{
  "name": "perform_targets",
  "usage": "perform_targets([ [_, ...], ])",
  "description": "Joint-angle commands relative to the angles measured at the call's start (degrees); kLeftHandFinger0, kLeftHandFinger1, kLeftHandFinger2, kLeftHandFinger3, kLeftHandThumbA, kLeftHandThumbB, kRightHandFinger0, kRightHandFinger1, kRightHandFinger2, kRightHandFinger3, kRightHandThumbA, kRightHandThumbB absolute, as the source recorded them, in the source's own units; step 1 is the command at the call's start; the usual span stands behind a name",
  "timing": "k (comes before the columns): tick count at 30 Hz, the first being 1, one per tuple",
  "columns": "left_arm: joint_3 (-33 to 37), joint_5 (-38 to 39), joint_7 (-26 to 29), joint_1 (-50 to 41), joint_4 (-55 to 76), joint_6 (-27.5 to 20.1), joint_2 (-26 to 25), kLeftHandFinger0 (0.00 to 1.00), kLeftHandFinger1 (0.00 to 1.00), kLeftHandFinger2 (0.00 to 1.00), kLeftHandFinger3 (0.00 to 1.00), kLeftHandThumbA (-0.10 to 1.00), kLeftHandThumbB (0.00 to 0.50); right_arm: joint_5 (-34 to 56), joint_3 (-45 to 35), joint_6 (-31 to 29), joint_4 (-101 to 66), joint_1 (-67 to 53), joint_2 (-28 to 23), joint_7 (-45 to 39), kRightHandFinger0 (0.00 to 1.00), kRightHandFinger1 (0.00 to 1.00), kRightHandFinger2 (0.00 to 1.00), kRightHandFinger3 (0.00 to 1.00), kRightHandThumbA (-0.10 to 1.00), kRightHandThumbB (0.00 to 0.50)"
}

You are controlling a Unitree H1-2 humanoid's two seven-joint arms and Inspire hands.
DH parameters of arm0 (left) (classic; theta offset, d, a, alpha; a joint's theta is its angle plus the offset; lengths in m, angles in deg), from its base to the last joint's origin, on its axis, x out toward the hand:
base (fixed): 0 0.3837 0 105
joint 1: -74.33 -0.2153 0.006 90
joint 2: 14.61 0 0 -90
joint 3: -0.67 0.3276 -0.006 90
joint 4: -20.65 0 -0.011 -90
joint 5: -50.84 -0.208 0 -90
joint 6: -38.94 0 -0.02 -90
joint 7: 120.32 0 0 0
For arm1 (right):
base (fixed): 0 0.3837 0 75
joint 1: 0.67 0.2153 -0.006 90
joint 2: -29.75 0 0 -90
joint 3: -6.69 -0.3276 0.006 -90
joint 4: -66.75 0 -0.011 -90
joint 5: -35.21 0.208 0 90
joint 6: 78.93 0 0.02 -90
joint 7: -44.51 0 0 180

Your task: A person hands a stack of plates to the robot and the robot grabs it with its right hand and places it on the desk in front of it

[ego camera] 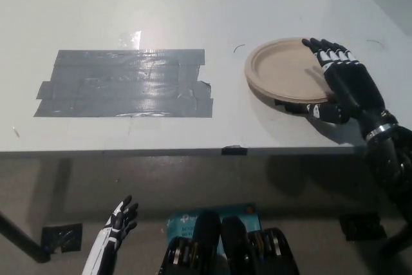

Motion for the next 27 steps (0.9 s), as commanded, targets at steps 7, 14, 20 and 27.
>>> perform_targets([
  [7,-0.76,0.34,-0.13,1.75,2.91,-0.51,-0.89,1.0,1.0,1.0,1.0,1.0,0.281,86.94,-22.4,18.79,-41.75,7.64,-12.81,-33.61,1.0,1.0,1.0,1.0,1.0,0.5],
  [14,-0.53,0.17,-0.25,2.06,2.66,-0.45,-0.85,1.0,1.0,1.0,1.0,1.0,0.286,95.86,-24.7,18.2,-44.22,6.01,-12.55,-29.06,1.0,1.0,1.0,1.0,1.0,0.5],
  [20,-0.53,0.15,-0.24,2.5,2.84,-0.17,-0.84,1.0,1.0,1.0,1.0,1.0,0.291,97.3,-26.53,16.45,-45.66,4.86,-14.58,-28.6,1.0,1.0,1.0,1.0,1.0,0.5],
  [27,-0.46,0.44,-0.52,4.21,2.74,0.44,-0.79,1.0,1.0,1.0,1.0,1.0,0.286,96.46,-28.24,10.2,-52.84,-0.1,-20.44,-25.08,1.0,1.0,1.0,1.0,1.0,0.5],
])
